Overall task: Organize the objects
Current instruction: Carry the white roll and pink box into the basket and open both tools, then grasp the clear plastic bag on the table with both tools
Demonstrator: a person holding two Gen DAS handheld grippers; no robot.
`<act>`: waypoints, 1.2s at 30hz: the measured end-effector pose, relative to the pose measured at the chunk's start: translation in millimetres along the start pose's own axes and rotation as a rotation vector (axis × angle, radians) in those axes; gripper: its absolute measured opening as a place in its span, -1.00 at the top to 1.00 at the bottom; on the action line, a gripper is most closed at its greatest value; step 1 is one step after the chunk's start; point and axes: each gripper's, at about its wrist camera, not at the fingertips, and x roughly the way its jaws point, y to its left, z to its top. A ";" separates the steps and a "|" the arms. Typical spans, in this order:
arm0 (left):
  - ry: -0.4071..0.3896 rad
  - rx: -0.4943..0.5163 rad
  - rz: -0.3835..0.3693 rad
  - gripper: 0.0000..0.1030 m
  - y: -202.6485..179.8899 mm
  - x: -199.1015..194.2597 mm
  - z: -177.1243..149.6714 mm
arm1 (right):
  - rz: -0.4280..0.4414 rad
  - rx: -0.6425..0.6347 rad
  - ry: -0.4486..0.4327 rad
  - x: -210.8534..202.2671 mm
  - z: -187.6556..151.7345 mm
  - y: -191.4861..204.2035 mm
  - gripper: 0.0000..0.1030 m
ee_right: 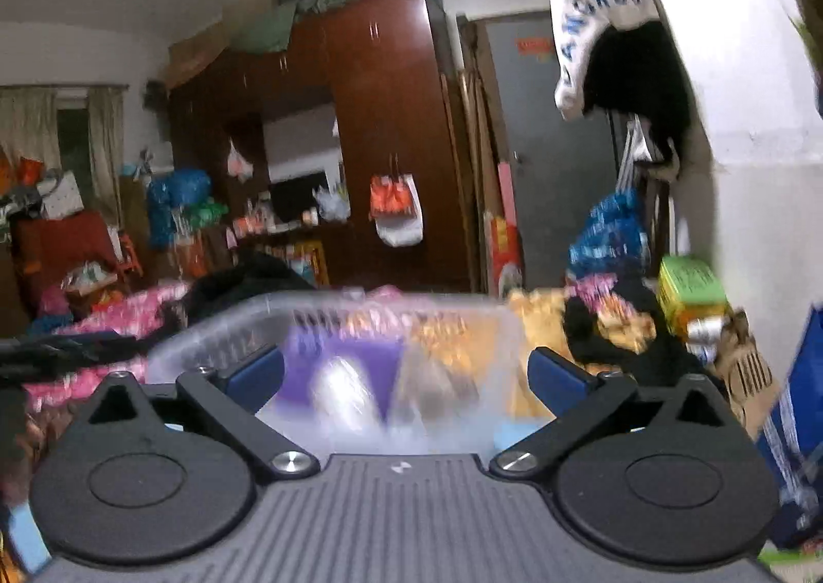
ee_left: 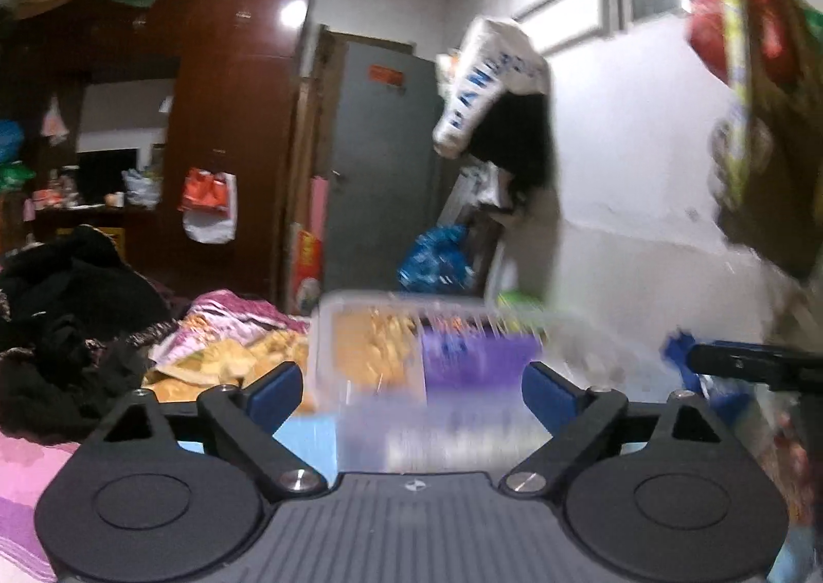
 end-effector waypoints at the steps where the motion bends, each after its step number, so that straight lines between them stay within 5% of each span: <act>1: 0.014 0.014 -0.010 -0.83 2.1 -3.7 -8.8 | -0.005 0.000 0.039 3.4 -7.5 -2.7 -1.00; 9: 0.198 0.088 -0.134 -0.83 19.9 12.0 -52.3 | 0.086 0.013 0.273 26.7 -43.8 -14.7 -1.00; 15: 0.296 0.093 -0.203 -0.81 29.7 24.2 -70.0 | 0.148 -0.061 0.316 28.9 -62.4 -1.1 -0.98; 23: 0.397 0.127 -0.305 -0.79 18.5 35.5 -77.4 | 0.151 -0.098 0.347 33.4 -66.8 -3.5 -0.68; 33: 0.437 0.268 -0.235 -0.70 -6.1 48.5 -80.3 | 0.100 -0.172 0.361 35.8 -69.5 9.0 -0.59; 36: 0.431 0.275 -0.247 -0.57 -8.4 48.1 -79.1 | 0.098 -0.168 0.349 35.0 -69.4 9.4 -0.38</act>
